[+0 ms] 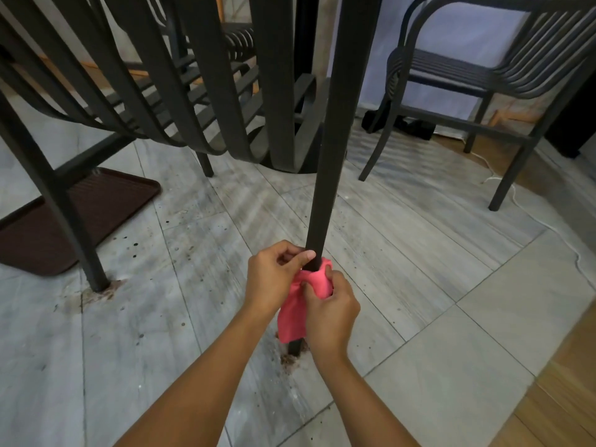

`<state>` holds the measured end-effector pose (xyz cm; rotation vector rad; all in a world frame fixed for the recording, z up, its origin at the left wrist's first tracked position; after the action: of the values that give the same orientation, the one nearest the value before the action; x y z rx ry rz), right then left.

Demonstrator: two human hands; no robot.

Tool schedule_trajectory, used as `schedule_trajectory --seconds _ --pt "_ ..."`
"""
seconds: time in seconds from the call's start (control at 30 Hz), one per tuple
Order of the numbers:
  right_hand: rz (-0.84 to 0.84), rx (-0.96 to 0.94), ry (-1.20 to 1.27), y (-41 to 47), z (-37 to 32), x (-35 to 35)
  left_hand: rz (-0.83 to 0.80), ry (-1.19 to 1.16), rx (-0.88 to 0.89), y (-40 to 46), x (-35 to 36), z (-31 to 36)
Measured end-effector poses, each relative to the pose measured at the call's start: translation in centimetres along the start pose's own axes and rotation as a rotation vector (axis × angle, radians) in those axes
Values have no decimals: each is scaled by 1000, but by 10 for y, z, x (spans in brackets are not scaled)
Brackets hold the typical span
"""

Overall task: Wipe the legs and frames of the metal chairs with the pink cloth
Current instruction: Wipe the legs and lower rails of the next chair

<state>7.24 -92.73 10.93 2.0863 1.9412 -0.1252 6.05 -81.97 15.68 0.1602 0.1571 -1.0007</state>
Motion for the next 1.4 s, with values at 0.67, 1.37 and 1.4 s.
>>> schedule_trajectory --seconds 0.67,1.37,1.4 --pt "-57 153 29 -12 45 11 117 -134 -3 -9 12 -10" --pt "-116 169 -55 -10 19 -33 53 -18 -189 -20 -1 -45" --pt "-130 141 -69 -9 16 -30 38 5 -187 -19 1 -45"
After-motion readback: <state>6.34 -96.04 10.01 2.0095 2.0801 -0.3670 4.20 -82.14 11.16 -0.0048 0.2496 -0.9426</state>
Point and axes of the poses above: each hand's wrist, its own y-axis towards the middle knuckle, its own x-axis out of the palm, z = x × y, the point moved 3 cm from there along y, towards the middle knuckle, and after that the axes turned 2 degrees about y, right-handed, at the moved point
